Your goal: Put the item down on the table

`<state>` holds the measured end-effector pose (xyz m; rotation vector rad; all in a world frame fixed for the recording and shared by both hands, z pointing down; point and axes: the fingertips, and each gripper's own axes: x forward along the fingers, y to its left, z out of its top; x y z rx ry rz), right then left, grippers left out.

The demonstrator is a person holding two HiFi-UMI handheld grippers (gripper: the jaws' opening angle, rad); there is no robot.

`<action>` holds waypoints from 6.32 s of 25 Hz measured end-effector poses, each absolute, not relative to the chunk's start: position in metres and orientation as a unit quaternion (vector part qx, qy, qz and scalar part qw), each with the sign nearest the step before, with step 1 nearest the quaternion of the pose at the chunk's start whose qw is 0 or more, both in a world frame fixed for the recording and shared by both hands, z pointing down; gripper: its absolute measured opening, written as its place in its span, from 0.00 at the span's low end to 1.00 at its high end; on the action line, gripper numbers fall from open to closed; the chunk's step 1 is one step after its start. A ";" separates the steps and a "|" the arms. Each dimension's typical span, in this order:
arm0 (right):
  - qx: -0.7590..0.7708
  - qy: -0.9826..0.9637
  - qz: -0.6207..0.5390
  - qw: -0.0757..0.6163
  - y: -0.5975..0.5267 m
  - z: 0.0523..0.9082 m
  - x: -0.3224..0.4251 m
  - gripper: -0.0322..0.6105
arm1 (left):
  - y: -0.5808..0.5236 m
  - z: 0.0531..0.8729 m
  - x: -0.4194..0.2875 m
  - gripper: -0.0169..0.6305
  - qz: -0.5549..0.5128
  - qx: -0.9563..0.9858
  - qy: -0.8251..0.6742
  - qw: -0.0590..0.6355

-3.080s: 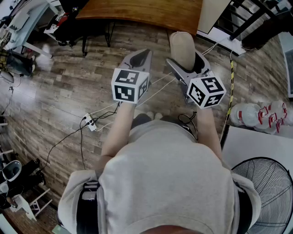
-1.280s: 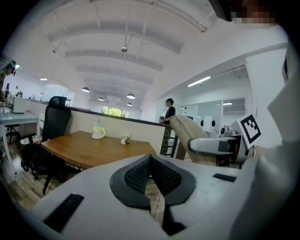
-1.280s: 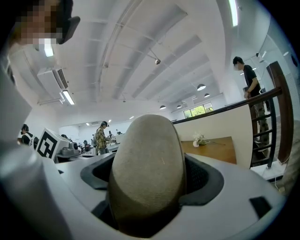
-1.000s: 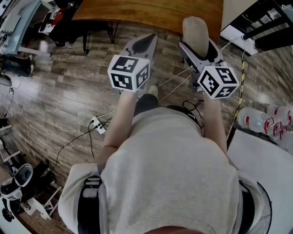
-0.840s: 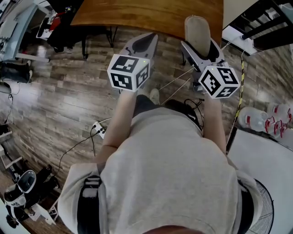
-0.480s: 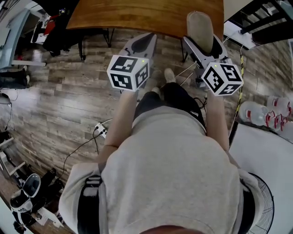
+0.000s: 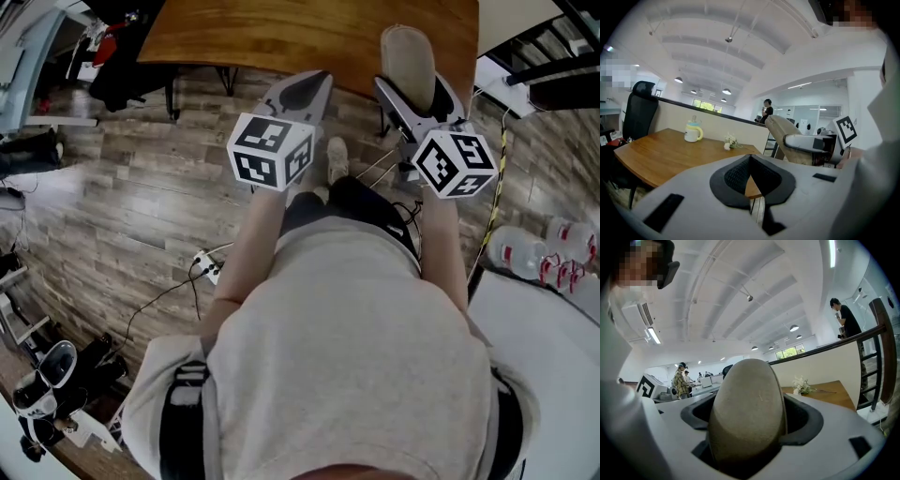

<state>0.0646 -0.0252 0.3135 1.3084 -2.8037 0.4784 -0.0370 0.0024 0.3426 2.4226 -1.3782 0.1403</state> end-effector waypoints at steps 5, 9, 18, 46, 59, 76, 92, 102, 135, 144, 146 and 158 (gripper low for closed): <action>0.402 -0.902 0.158 0.005 -0.089 0.319 0.055 0.72 | -0.061 0.344 -0.049 0.04 0.057 0.847 -0.499 0.172; 0.395 -0.905 0.157 0.004 -0.141 0.318 0.054 0.72 | -0.117 0.339 -0.050 0.05 0.063 0.847 -0.502 0.163; 0.374 -0.914 0.160 0.000 -0.223 0.317 0.060 0.71 | -0.196 0.334 -0.047 0.04 0.072 0.839 -0.518 0.151; 0.431 -0.884 0.178 0.029 -0.263 0.336 0.040 0.71 | -0.249 0.355 -0.078 0.04 0.081 0.858 -0.471 0.186; 0.433 -0.878 0.188 0.077 -0.285 0.376 0.038 0.71 | -0.259 0.391 -0.086 0.05 0.078 0.856 -0.462 0.220; 0.390 -0.873 0.230 0.183 -0.301 0.482 0.001 0.71 | -0.261 0.475 -0.085 0.05 0.159 0.851 -0.417 0.276; 0.371 -0.860 0.244 0.251 -0.317 0.550 -0.036 0.71 | -0.255 0.517 -0.078 0.05 0.178 0.852 -0.376 0.318; 0.366 -0.847 0.243 0.299 -0.315 0.571 -0.047 0.71 | -0.268 0.525 -0.096 0.05 0.185 0.852 -0.376 0.312; 0.421 -0.850 0.203 0.241 -0.302 0.487 -0.032 0.60 | -0.264 0.486 -0.093 0.05 0.173 0.886 -0.335 0.270; 0.412 -0.874 0.174 0.191 -0.294 0.434 -0.025 0.36 | -0.257 0.449 -0.073 0.05 0.176 0.895 -0.331 0.241; 0.414 -0.877 0.163 0.180 -0.291 0.422 -0.021 0.34 | -0.258 0.436 -0.070 0.05 0.175 0.897 -0.336 0.226; 0.388 -0.910 0.116 0.093 -0.266 0.344 -0.013 0.07 | -0.260 0.349 -0.067 0.05 0.075 0.906 -0.382 0.167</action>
